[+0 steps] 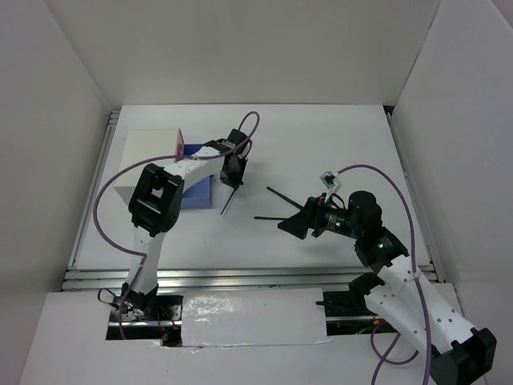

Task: Organize the makeup

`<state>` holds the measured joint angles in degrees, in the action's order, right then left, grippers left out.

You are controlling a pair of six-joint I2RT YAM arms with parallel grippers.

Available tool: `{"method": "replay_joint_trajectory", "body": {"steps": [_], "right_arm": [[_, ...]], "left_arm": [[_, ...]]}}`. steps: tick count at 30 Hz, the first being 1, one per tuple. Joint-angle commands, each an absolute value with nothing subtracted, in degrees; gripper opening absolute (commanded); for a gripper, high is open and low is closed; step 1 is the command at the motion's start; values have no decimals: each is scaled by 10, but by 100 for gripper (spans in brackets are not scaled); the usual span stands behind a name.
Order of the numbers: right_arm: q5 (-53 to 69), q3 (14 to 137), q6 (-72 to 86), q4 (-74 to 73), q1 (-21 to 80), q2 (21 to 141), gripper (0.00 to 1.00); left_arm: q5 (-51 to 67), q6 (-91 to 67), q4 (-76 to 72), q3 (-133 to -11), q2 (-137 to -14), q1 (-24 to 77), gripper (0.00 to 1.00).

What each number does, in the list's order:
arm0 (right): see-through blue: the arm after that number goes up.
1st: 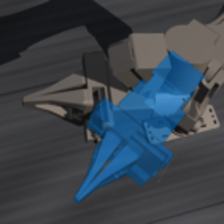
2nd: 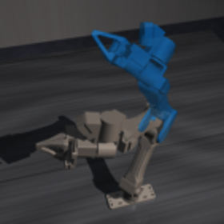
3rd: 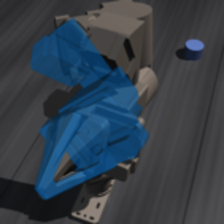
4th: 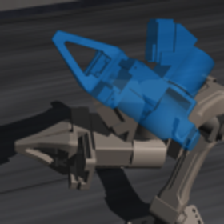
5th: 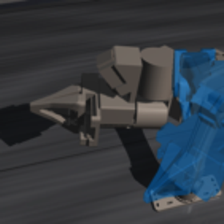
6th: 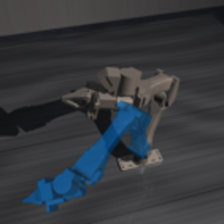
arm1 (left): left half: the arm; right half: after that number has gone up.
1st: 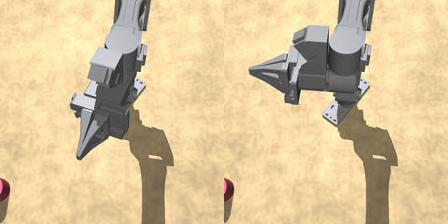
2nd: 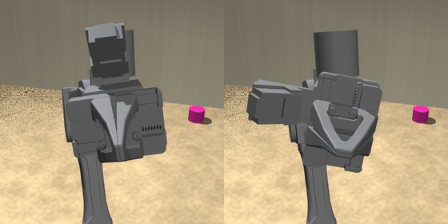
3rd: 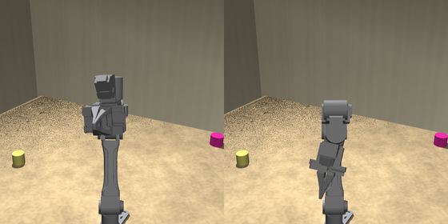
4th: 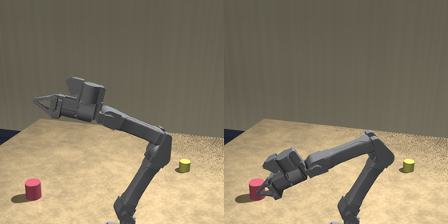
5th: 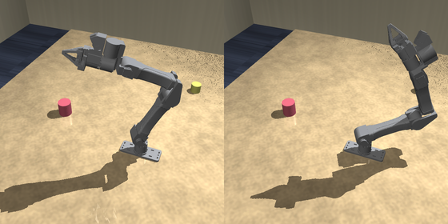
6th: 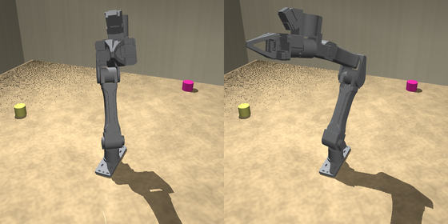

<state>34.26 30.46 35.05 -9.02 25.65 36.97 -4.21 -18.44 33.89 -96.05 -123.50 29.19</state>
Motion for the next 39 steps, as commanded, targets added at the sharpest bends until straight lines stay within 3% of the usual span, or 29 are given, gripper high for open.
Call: {"method": "replay_joint_trajectory", "body": {"steps": [1,11,24,39], "right_arm": [[341,323,344,-67,262,372,90],[337,321,345,-59,261,381,90],[347,315,351,-42,262,401,90],[336,316,351,-36,260,417,91]], "left_arm": [[-51,-195,350,-962,-1187,296,0],[-94,-201,387,-1017,-1147,284,0],[-172,-192,448,-1142,-1155,185,0],[-169,-196,425,-1084,-1133,160,5]]}}
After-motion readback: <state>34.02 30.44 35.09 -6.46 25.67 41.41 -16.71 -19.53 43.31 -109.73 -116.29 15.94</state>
